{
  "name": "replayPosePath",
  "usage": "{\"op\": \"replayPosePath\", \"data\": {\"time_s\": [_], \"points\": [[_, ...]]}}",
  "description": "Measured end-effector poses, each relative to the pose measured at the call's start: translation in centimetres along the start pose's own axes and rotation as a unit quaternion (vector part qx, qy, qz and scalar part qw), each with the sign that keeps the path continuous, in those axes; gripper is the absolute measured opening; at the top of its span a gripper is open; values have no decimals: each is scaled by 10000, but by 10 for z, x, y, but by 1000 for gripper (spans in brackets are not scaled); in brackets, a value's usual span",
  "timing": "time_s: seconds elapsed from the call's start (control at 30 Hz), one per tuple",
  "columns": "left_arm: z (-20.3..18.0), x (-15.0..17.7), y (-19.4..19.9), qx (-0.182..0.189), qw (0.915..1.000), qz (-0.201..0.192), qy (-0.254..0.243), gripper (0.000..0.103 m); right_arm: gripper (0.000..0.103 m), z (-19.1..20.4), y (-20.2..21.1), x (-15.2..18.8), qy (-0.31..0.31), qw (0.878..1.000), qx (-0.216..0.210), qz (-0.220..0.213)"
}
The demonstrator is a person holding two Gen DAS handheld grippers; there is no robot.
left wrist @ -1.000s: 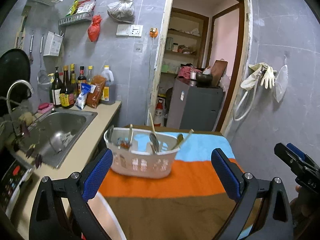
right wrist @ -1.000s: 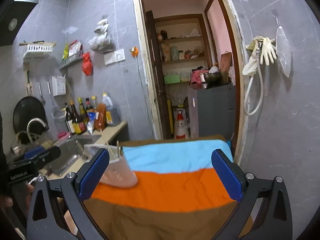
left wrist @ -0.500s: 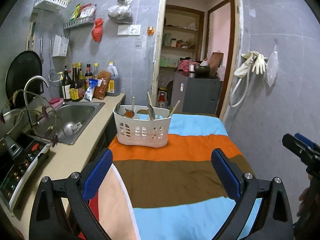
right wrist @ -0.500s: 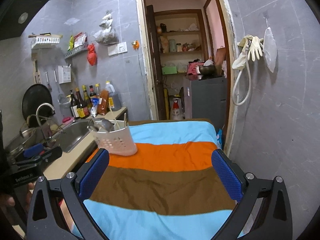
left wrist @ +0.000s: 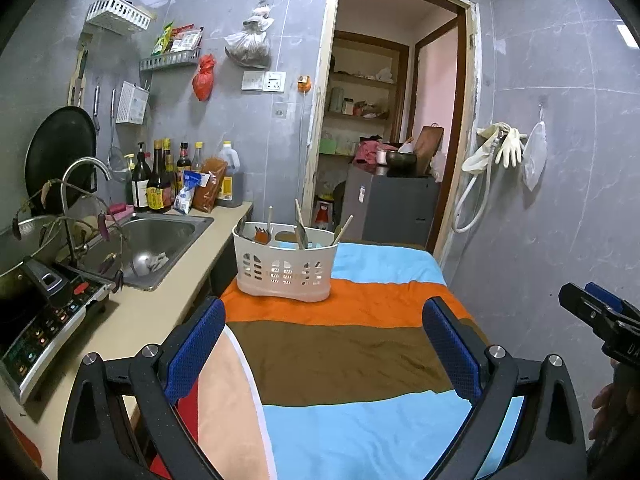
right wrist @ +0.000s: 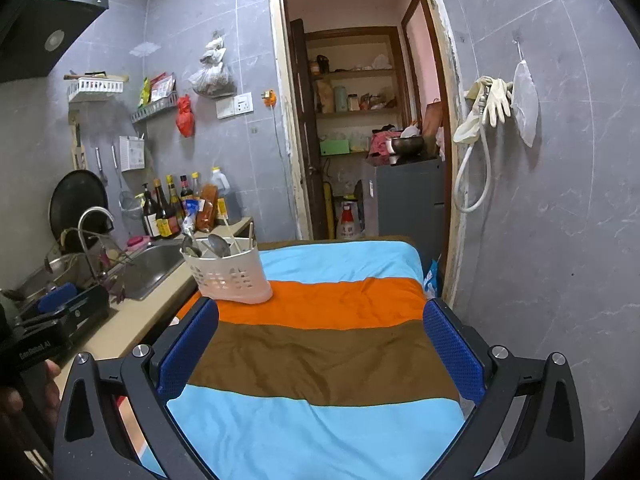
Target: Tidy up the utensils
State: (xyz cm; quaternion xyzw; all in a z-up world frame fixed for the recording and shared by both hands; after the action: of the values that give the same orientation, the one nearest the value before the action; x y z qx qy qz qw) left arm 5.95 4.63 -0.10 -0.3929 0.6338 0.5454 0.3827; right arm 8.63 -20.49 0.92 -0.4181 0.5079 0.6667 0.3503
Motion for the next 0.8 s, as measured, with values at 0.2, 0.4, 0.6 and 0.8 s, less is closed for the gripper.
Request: {"op": "replayPosePath", "data": {"time_s": [0.2,0.4,0.6,0.8], "points": [[1,1,0,-4,10000,12,-7,97,103,0,3,1,-20,10000,-19,10],[0,0,1,-4,10000,22,0,97,103,1,3,-1,-1,10000,-27,22],[0,-1,1,-9,10000,13,-3,97,103,0,3,0,-3,10000,-31,22],[1,0,2,-10,10000,14,0,97,103,0,4,0,-15,10000,-40,27]]}}
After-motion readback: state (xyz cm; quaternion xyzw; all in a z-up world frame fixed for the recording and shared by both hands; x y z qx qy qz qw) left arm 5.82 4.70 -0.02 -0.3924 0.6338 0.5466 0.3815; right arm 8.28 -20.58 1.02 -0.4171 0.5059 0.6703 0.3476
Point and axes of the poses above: each gripper's, at about its wrist camera, not at the fingertips, and y roughly against the way its jaws point, z to its left, x to its underside, the point moved 7 cm from there along -y, roughly the way its jaws point, and after that the axes turned 1 degree about -y, right-handed, at the moved point
